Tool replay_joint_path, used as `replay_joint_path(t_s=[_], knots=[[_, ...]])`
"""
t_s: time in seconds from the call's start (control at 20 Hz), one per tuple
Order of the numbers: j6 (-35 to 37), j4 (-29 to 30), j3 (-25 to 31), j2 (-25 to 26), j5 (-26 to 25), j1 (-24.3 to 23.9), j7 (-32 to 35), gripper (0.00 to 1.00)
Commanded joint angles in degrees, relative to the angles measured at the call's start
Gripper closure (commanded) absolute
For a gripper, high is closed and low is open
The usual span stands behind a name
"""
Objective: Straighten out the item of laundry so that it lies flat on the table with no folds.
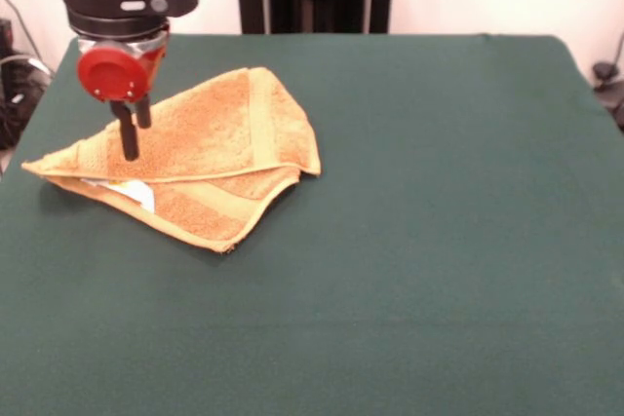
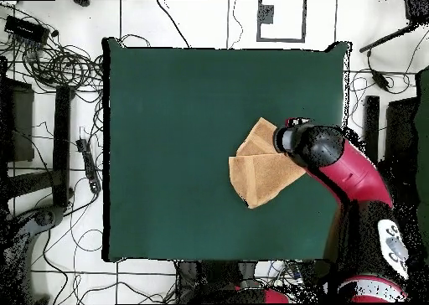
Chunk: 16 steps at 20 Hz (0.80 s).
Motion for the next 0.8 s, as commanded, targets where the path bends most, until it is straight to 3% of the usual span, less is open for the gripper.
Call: replay_joint_path(t_s=[0.05,0.45,0.8], knots=[[-3.01,6.14,7.9,4.53,-1.45,0.13,1.12,0.0],[-5.72,8.92,8.75,6.99,1.57,2.19,7.0,0.0],[-5.47,6.12,8.03,9.16,5.9,5.22,12.2,0.0]])
